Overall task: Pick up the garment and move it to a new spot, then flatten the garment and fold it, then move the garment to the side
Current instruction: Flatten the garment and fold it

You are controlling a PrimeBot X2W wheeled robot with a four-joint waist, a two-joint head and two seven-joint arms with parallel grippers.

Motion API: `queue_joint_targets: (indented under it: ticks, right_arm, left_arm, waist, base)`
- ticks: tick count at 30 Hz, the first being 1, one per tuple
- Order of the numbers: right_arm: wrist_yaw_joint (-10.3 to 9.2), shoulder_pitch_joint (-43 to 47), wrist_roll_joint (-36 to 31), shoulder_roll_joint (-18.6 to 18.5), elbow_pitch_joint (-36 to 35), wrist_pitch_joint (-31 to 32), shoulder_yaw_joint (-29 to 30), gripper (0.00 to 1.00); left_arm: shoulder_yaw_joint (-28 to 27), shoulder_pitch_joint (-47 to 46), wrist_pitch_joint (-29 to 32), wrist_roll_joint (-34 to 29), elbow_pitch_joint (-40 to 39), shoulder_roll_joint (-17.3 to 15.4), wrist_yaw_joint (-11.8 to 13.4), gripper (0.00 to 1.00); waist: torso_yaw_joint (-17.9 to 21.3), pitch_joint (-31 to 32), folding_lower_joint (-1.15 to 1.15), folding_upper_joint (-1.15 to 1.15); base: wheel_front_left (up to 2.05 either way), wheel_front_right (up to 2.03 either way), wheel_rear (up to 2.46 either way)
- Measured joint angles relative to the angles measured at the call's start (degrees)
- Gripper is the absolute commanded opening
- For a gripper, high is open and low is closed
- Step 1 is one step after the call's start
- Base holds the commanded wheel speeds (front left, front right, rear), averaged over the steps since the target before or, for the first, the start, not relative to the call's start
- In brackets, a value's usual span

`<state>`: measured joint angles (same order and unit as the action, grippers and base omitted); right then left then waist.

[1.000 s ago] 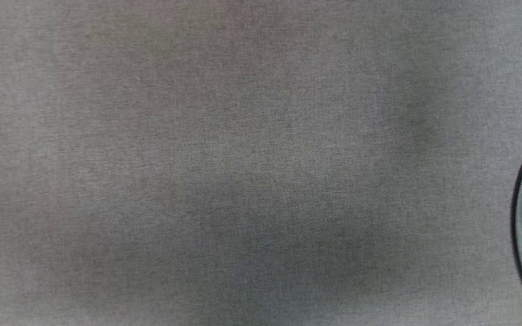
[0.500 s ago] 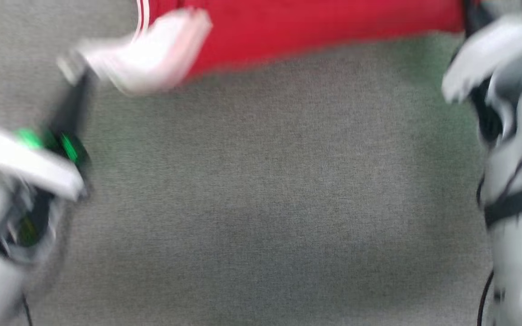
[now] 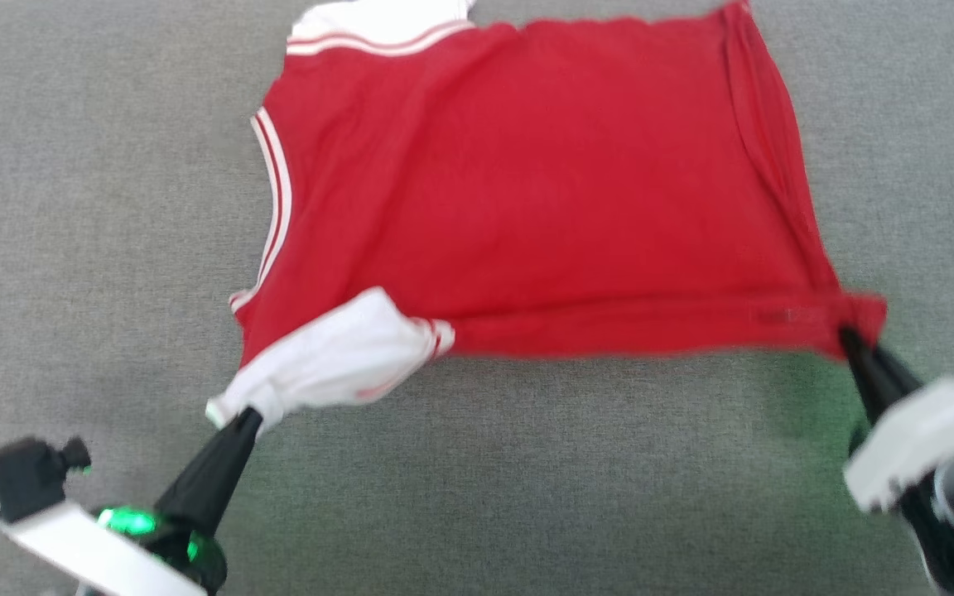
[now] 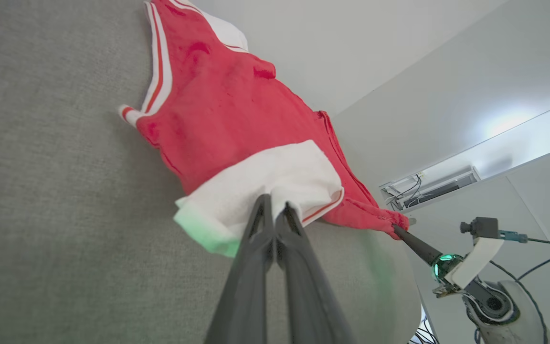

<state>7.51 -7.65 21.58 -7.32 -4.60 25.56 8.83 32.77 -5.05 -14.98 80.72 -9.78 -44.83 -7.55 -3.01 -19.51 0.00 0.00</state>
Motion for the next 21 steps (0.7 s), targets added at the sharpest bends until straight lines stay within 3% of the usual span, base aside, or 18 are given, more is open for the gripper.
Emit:
queue_joint_targets:
  ticks: [6,11,16,21]
  right_arm:
    - [0.00,11.0,1.9,1.6,-10.8,5.1,0.6,0.00]
    - [0.00,14.7,2.6,2.9,-15.9,5.0,1.9,0.00]
    - [0.00,12.5,2.6,3.5,-15.7,3.2,2.4,0.00]
    - [-0.01,3.8,2.4,3.8,-11.1,0.1,2.8,0.00]
  left_arm:
    - [-1.1,6.8,0.0,-0.6,-4.5,-2.7,0.0,0.00]
    - [-3.6,10.8,0.0,-0.6,-7.6,-4.2,0.0,0.00]
    - [-4.2,8.4,0.0,-2.5,-8.7,-4.4,0.0,0.00]
    - [-1.6,-2.0,0.0,1.3,-7.8,-3.8,0.0,0.00]
  waist:
    - [0.1,0.1,0.00,0.00]
    - [0.6,-0.5,0.00,0.00]
    - [0.9,-1.0,0.00,0.00]
    - [0.7,-2.2,0.00,0.00]
  base:
    - [0.00,0.00,0.00]
    - [0.00,0.00,0.00]
    - [0.00,0.00,0.00]
    - [0.00,0.00,0.00]
